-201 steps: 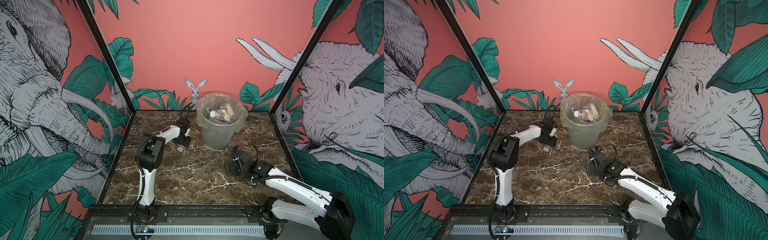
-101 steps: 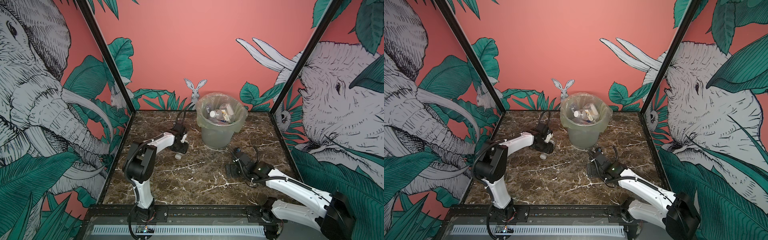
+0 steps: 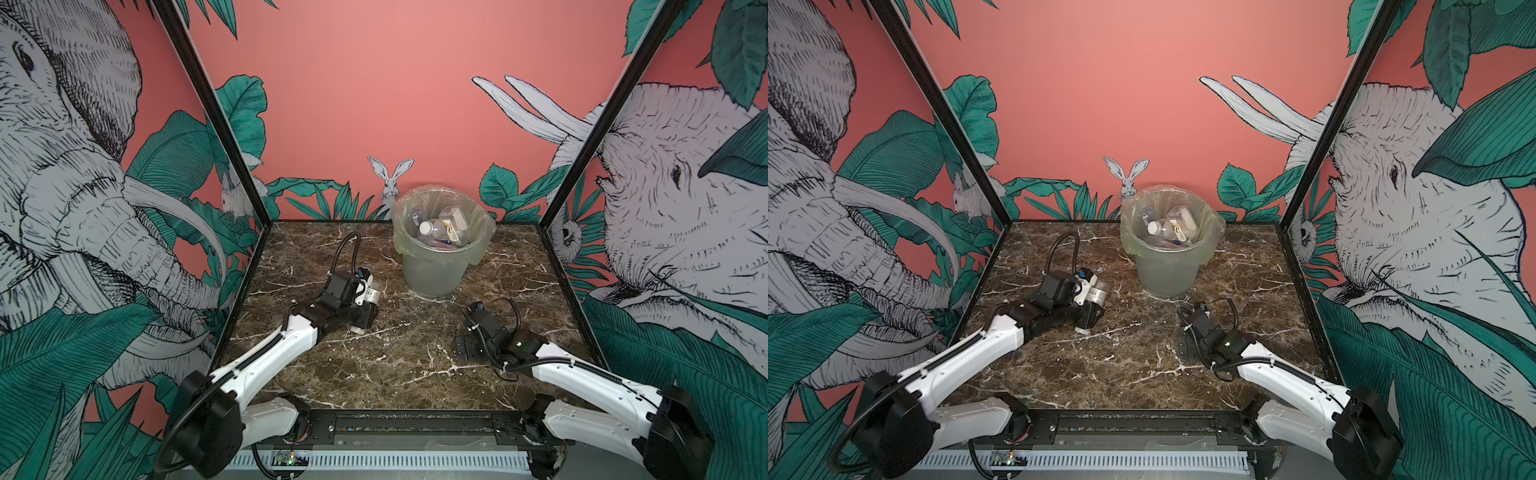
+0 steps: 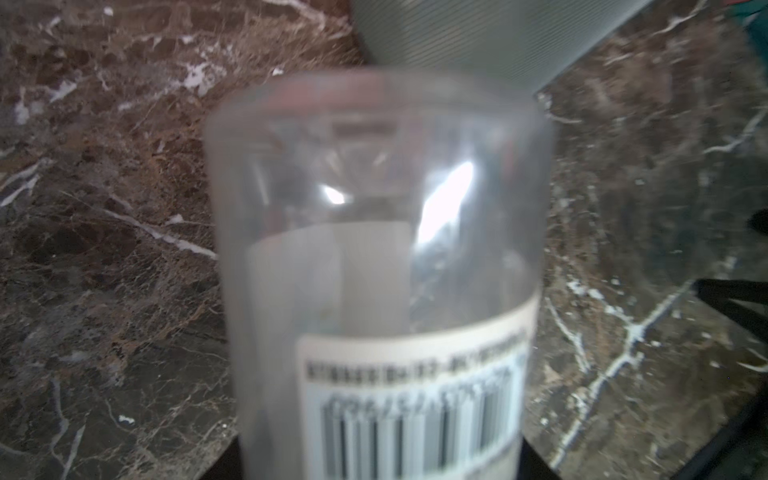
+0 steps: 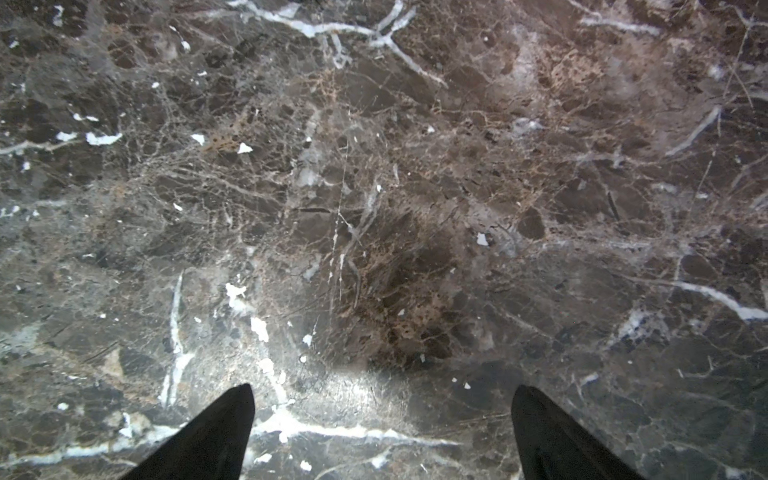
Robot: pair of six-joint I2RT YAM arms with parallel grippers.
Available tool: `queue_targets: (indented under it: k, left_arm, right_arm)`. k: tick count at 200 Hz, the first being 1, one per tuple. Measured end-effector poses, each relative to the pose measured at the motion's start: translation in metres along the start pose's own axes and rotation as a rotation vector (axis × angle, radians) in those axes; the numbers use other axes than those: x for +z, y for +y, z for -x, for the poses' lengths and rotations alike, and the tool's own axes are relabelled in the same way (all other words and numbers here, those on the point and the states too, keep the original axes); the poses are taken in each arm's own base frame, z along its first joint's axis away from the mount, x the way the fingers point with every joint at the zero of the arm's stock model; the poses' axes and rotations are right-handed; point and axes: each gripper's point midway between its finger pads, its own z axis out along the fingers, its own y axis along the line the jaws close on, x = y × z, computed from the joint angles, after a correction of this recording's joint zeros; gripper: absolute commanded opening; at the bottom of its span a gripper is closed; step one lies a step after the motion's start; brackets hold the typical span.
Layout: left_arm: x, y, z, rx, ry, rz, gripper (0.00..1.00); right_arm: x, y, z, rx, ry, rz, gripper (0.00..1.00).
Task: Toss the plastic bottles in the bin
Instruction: 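Lift the orange-labelled bottle with the left gripper toward the bin, then hold the bottle over the bin and open the left gripper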
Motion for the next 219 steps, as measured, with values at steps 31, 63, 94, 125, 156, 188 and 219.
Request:
queue_targets:
  k: [31,63,94,125,156,188,219]
  left_arm:
    - [-0.061,-0.015,0.026,0.004,-0.245,-0.037,0.44]
    - [-0.13,-0.027,0.067,0.018,-0.488,-0.068,0.44]
    - [-0.184,-0.048,0.133,0.064,-0.654,-0.097,0.44]
    - [-0.202,-0.085,0.228,0.139,-0.763,-0.163,0.46]
    - [-0.159,-0.123,0.312,0.196,-0.761,-0.256,0.54]
    - [-0.063,-0.139,0.334,0.192,-0.614,-0.324,0.99]
    - [-0.011,-0.133,0.313,0.167,-0.478,-0.319,0.99]
  right_arm:
    - [-0.001,-0.006,-0.002,0.004,-0.015,-0.008,0.99]
    - [-0.003,-0.01,0.001,0.013,-0.03,-0.01,0.99]
    - [-0.006,-0.015,0.005,0.028,-0.046,-0.013,0.99]
    - [-0.009,-0.017,0.009,0.034,-0.062,-0.012,0.99]
    - [-0.013,-0.019,0.01,0.038,-0.074,-0.01,0.99]
    - [-0.017,-0.022,0.009,0.042,-0.083,-0.009,0.99]
    - [-0.02,-0.024,0.009,0.047,-0.088,-0.013,0.99]
